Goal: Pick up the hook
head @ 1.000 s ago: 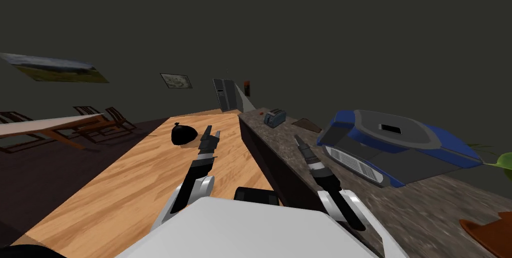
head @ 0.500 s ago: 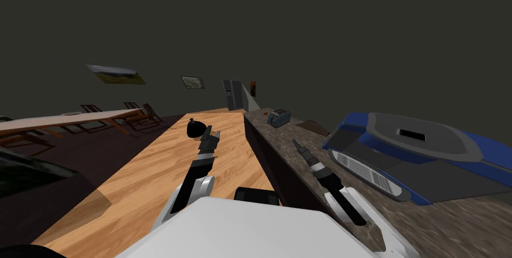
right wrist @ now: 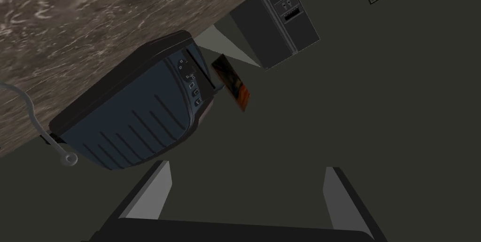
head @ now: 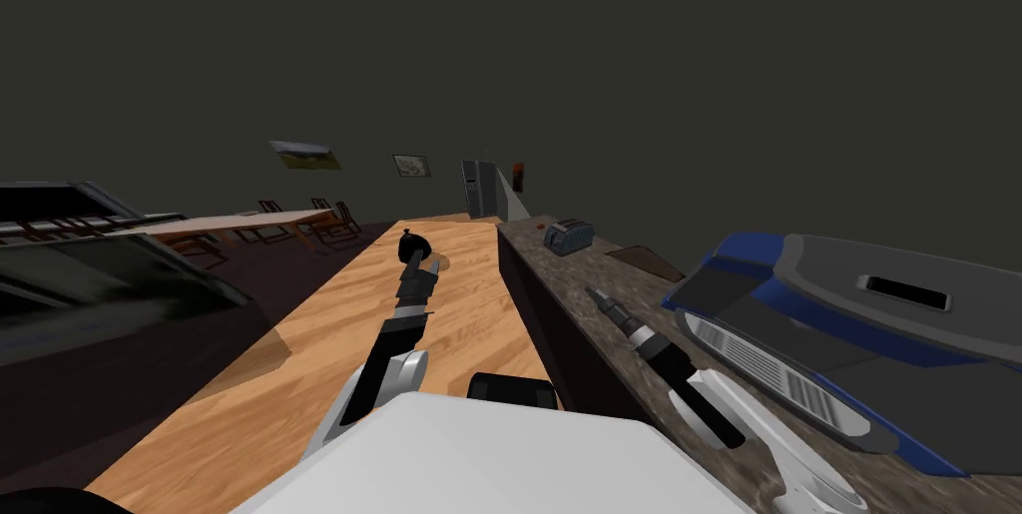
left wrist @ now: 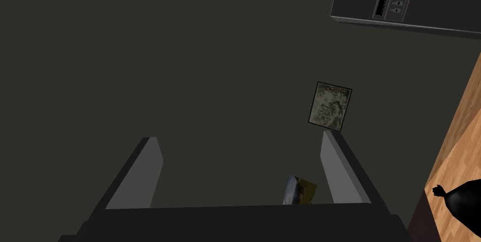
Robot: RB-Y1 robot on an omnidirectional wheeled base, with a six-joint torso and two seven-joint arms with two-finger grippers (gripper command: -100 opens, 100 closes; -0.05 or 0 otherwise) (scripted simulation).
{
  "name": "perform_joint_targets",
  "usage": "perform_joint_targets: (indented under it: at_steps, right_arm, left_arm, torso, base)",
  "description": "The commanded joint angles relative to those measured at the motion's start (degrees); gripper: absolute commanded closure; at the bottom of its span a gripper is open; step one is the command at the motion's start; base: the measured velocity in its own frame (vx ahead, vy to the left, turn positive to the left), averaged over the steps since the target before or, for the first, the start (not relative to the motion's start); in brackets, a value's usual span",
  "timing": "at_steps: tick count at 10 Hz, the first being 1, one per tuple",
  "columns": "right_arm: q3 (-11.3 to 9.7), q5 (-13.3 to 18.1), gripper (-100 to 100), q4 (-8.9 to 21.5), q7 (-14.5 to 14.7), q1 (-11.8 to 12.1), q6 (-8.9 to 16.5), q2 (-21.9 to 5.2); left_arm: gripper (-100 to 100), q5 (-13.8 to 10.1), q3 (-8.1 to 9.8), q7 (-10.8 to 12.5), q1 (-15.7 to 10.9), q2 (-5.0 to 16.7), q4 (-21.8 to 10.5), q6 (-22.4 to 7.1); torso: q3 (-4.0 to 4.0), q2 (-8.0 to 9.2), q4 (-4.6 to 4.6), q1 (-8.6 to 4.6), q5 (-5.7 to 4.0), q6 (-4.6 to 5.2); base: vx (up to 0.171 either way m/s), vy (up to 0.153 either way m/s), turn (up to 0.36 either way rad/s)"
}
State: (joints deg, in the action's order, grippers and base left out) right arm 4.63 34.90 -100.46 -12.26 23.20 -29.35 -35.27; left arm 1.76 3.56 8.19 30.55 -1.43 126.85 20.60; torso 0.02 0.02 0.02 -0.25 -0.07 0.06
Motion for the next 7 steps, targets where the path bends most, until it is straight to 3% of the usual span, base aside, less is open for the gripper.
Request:
perform_joint_targets:
  at_steps: [1,4,5,7]
  right_arm:
    - [-0.1,2.8,-100,1.8,-0.9,0.0,-0.2,-2.7]
    - [0.0,7.0,-100,6.0,-2.7,-0.4,-1.3,-7.2]
    - [0.0,7.0,-100,6.0,-2.7,-0.4,-1.3,-7.2]
    - [0.1,11.0,-100,10.0,-4.8,-0.7,-2.5,-10.7]
  left_arm:
    - [0,0.0,0.0,0.0,0.0,0.0,0.0,0.0]
    - [0,0.0,0.0,0.0,0.0,0.0,0.0,0.0]
    - [0,0.0,0.0,0.0,0.0,0.0,0.0,0.0]
    - [0,0.0,0.0,0.0,0.0,0.0,0.0,0.0]
  torso:
    - [0.0,0.0,0.0,0.0,0.0,0.0]
    - [-0.04,-0.07,-0.01,0.01,0.0,0.01]
    - [-0.06,-0.1,-0.02,0.03,0.01,-0.04]
    - [-0.1,-0.17,-0.04,0.04,0.01,-0.05]
  base:
    - [-0.037,-0.023,0.153]
    - [-0.031,-0.027,0.201]
    - [-0.013,-0.02,0.092]
    - [-0.016,-0.025,0.232]
